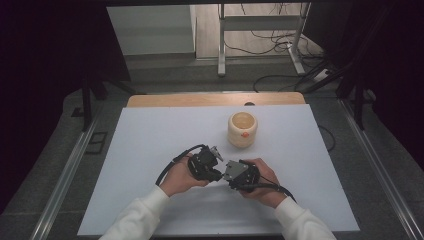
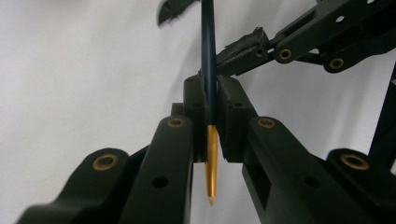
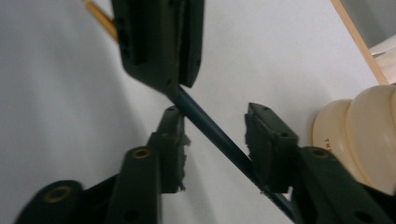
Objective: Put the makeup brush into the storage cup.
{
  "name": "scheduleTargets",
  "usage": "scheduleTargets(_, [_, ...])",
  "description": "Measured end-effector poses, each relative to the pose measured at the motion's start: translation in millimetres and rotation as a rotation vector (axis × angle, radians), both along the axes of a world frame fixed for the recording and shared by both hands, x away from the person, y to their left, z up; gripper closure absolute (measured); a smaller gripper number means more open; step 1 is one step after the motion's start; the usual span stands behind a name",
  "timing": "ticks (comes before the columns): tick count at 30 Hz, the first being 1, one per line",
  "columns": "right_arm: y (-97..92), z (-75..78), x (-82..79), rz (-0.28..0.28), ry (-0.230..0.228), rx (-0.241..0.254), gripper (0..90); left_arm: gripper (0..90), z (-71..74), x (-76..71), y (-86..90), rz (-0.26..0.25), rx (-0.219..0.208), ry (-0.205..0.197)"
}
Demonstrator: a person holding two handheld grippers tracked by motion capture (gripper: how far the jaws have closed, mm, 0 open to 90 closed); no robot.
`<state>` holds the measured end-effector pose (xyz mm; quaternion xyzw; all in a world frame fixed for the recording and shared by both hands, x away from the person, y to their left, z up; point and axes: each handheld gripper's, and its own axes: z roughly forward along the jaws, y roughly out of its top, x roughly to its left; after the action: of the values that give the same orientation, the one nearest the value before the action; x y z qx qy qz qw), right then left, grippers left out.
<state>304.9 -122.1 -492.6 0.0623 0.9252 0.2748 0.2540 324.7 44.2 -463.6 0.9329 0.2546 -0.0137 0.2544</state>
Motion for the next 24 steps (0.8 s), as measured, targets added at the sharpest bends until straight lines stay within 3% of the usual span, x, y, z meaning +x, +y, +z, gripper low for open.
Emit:
scheduleTargets(5, [1.4, -0.5, -2.9, 0.027, 0.000, -0.022, 76.0, 83.0, 5.0, 0.7, 2.3, 0.003, -0.019, -0.022])
scheduleTargets(9, [1.6, 1.0, -4.1, 0.042, 0.003, -0.021, 81.6, 80.3, 8.9, 2.2, 4.3, 0.024, -0.060, -0.051])
scheduleTargets(12, [1.2, 1.9, -4.5, 0.046, 0.005, -0.016, 82.9, 78.2, 10.2, 2.9, 5.6, 0.025, -0.059, -0.068])
scheduleTargets(15, [0.0, 3.6, -4.1, 0.045, -0.003, -0.006, 84.0, 71.9, 11.8, 3.2, 7.4, 0.056, -0.097, -0.095])
scheduleTargets(19, [-3.6, 5.1, -1.7, 0.029, 0.003, 0.002, 84.0, 54.2, 17.7, 3.8, 15.2, 0.115, -0.154, -0.141])
scheduleTargets(24, [-4.9, 5.8, -0.4, 0.019, 0.005, 0.003, 84.0, 38.6, 23.4, 2.2, 28.4, 0.175, -0.178, -0.171])
